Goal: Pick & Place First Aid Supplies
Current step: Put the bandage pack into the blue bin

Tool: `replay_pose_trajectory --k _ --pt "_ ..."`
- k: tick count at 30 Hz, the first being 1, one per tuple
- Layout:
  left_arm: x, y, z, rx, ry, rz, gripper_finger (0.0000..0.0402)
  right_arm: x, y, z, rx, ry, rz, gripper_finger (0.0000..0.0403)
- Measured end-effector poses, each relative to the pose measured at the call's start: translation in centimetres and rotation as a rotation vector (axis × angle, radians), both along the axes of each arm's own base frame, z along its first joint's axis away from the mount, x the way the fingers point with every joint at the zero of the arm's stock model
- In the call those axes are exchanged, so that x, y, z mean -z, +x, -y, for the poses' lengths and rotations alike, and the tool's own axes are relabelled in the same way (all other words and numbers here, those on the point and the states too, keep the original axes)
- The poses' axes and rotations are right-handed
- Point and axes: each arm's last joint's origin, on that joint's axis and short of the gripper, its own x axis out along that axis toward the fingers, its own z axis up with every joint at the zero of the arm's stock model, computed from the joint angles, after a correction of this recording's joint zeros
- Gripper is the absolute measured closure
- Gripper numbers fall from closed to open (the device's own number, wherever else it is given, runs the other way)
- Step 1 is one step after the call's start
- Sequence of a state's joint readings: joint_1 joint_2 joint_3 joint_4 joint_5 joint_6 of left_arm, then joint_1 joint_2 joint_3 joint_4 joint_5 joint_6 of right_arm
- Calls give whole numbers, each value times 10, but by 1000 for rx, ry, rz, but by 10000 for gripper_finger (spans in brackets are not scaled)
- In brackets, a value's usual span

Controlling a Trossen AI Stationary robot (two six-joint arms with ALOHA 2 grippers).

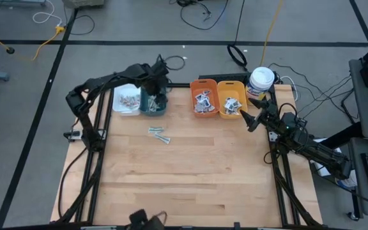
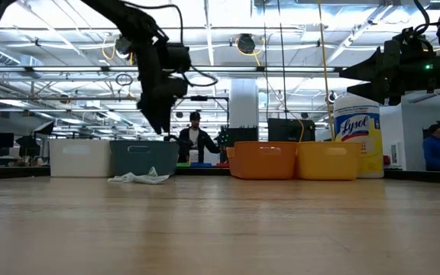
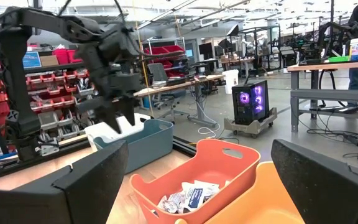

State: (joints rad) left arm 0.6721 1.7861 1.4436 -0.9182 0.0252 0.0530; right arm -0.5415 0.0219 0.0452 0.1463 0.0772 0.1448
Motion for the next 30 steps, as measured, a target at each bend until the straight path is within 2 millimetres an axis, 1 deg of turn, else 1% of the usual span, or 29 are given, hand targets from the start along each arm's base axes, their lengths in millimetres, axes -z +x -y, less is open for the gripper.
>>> replay_pose_trajectory --k 4,7,10,13,17,19,21,24,27,30 --pt "-9 5 23 378 62 -62 152 0 0 0 0 0 0 11" --pt "-15 10 41 623 60 -37 168 0 0 0 0 0 0 11" --pt "-17 18 60 793 54 -10 183 0 0 0 0 0 0 11" --pt "-17 24 76 917 32 10 192 0 0 0 0 0 0 11" --pt "-17 28 89 964 17 4 198 0 0 0 0 0 0 11" --pt "-12 31 97 987 2 12 199 0 0 0 0 0 0 11" --pt "-3 32 106 1010 -17 7 199 0 0 0 0 0 0 11" --pt "15 31 120 996 -55 -20 199 0 0 0 0 0 0 11" --pt "32 32 134 989 -60 -29 199 0 0 0 0 0 0 11" --pt "44 34 148 1008 -58 -22 199 0 0 0 0 0 0 11"
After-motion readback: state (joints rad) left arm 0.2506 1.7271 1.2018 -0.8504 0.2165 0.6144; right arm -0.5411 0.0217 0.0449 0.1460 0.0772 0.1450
